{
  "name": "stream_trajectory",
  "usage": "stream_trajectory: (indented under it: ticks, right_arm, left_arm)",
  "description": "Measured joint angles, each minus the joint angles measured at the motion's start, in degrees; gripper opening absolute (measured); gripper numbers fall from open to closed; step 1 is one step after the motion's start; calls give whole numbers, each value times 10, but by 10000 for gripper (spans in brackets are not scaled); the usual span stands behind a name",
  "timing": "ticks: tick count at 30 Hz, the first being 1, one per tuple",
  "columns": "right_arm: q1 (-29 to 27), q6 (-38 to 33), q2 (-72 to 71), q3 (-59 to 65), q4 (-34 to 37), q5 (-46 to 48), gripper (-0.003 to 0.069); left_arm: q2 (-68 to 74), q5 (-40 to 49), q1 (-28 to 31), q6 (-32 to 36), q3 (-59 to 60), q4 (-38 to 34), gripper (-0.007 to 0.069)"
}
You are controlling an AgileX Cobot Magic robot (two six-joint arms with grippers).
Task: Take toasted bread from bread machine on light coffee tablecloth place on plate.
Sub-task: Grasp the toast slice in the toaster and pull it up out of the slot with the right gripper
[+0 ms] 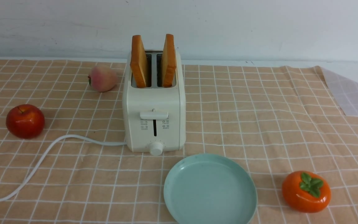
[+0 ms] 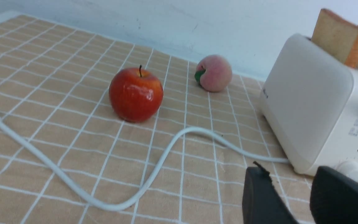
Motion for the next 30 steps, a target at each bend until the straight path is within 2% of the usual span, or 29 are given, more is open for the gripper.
stream_trajectory:
  ticks: [8, 12, 14, 16, 19, 22, 25, 30]
  right_arm:
    - [0, 3, 0, 0, -4, -53, 240]
    - [0, 59, 0, 0, 11, -132, 240]
    - [0, 82, 0, 0, 23, -152, 240]
    - [0, 133, 0, 0, 56, -194, 240]
    - [0, 175, 0, -18, 93, -214, 240]
    - [0, 194, 0, -63, 115, -204, 240]
    - [0, 205, 18, -156, 122, -162, 240]
    - [0, 208, 136, -378, 81, 33, 240]
  left_arm:
    - [0, -40, 0, -15, 0, -13, 238]
    - [0, -125, 0, -127, 0, -103, 238]
    - [0, -149, 0, -144, 0, -119, 238]
    - [0, -218, 0, -158, 0, -134, 238]
    - [0, -255, 0, -163, -10, -135, 238]
    - [0, -238, 0, -164, -53, -123, 238]
    - [6, -175, 0, -164, -125, -101, 238]
    - [123, 4, 0, -164, -310, -72, 238]
